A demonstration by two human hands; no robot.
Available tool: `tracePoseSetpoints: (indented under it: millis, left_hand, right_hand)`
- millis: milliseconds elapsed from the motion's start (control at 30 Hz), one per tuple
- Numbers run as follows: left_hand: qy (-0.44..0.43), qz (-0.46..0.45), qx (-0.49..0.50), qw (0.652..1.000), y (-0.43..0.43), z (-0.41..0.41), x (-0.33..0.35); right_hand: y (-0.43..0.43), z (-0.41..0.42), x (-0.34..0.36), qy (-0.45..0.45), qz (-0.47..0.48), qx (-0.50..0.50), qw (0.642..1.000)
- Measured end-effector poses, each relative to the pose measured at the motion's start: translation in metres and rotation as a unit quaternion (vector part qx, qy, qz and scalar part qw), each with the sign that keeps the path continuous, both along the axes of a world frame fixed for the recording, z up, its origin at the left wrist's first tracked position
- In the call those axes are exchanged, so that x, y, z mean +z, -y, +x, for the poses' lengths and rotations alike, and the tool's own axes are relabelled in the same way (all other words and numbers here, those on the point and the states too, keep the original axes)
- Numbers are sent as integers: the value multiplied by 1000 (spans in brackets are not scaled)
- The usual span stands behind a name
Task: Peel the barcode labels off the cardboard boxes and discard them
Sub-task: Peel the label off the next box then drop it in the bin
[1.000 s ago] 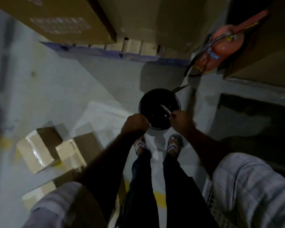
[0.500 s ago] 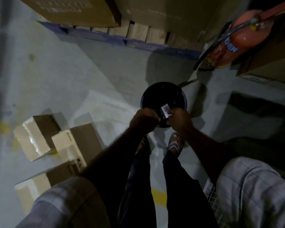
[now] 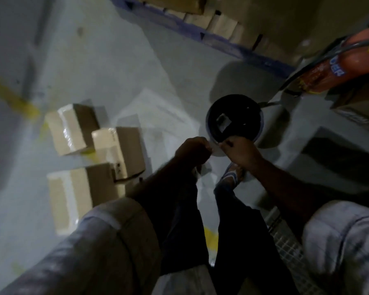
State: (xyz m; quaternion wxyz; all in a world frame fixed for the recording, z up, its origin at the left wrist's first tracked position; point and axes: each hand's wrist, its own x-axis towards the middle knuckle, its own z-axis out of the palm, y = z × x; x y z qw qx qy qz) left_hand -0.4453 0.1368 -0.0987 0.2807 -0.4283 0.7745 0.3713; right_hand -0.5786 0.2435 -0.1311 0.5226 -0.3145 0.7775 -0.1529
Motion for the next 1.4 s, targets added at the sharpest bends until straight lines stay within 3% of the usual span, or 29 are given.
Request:
tracePoseSetpoints:
  millis: [167,300,567,767,1033,1100,1200,1400]
  left_hand:
    - [26,-5,109,994,1,97,50]
    - [54,-12,240,969,5,183,77]
    - [43,-42,541,839,0,394,85]
    - [62,-37,608,791,-11,509,62]
    - [46,-35,689,722,-2,583,13]
    - [30,-21,736,676,-1,593,-4]
    - [-9,16,827,562,-6,599,-29]
    - [-109,41,899,423,-17,604,-62]
  right_hand:
    - [26,49,51,2,0,75,997]
    - [53,109,78,-12,-13,154,988]
    - [110,286,84,7,-34,283,958]
    - [141,418,62,22,-23,332,943]
    - [208,528,6,-13,-43,385,922]
    - [227,542,-15,-53,-44,395,916]
    - [256,553,-42,-94,-63,418,901]
    - [276,568,-73,-109,-55,424,897]
